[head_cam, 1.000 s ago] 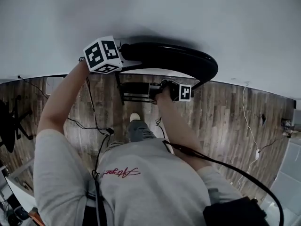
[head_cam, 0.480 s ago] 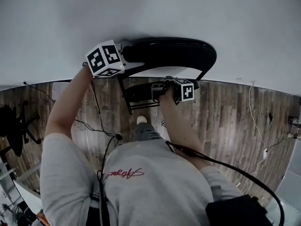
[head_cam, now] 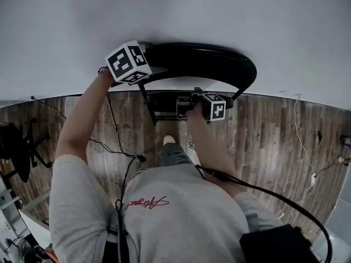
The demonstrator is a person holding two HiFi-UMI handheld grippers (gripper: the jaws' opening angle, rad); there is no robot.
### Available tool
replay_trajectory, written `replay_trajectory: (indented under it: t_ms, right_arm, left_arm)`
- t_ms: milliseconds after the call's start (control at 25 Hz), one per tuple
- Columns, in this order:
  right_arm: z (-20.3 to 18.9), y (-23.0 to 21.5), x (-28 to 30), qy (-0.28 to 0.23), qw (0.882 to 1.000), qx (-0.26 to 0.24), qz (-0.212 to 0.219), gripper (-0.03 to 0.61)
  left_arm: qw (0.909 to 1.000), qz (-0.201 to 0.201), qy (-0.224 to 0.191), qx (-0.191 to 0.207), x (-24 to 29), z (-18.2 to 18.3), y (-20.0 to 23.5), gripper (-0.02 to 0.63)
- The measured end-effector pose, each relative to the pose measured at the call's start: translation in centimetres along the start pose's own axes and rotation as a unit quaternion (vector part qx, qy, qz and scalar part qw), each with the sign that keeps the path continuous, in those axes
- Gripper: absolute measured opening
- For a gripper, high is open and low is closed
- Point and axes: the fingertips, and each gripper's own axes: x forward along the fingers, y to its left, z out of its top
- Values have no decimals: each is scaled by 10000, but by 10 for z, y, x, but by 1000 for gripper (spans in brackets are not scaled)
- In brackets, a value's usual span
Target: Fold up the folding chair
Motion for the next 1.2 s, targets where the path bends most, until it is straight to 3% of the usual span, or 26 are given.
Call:
replay_trajectory:
  t_ms: [200, 440, 600, 800, 840, 960, 1080, 1120, 1200]
  right_arm:
    - [-2, 3, 1, 55, 9998, 185, 99, 207]
    - [-11, 0, 3, 316, 9961, 704, 418, 212]
    - [-12, 2, -1, 382, 9943, 616, 781, 215]
    - [-16, 1, -2, 467, 9927, 677, 880, 221]
    - [-15, 2, -4, 431, 9936, 539, 890, 221]
    - [6, 20, -11, 137, 9941, -121, 1071, 192]
    - [19, 28, -14, 221, 9932, -342, 1087, 185]
    - [20, 27, -19, 258, 9918, -575, 1112, 136]
    - [18, 20, -32, 324, 9871, -1023, 1187, 115]
  left_arm:
    - [9990, 229, 278, -268, 1, -6, 3, 178]
    - [9917, 793, 955, -326, -5, -29, 9, 246]
    - [9874, 1345, 829, -46, -14, -18, 13, 272]
    - [9673, 2370, 778, 464, -31, -6, 15, 292]
    - [9596, 2685, 616, 571, -39, -1, 17, 301]
    - [9217, 3762, -467, 825, -81, 38, 25, 299]
    - [9066, 3956, -1461, 168, -97, 65, 25, 300]
    - [8993, 3998, -1772, -85, -99, 66, 21, 299]
    - [8785, 4132, -2335, -540, -101, 60, 7, 291]
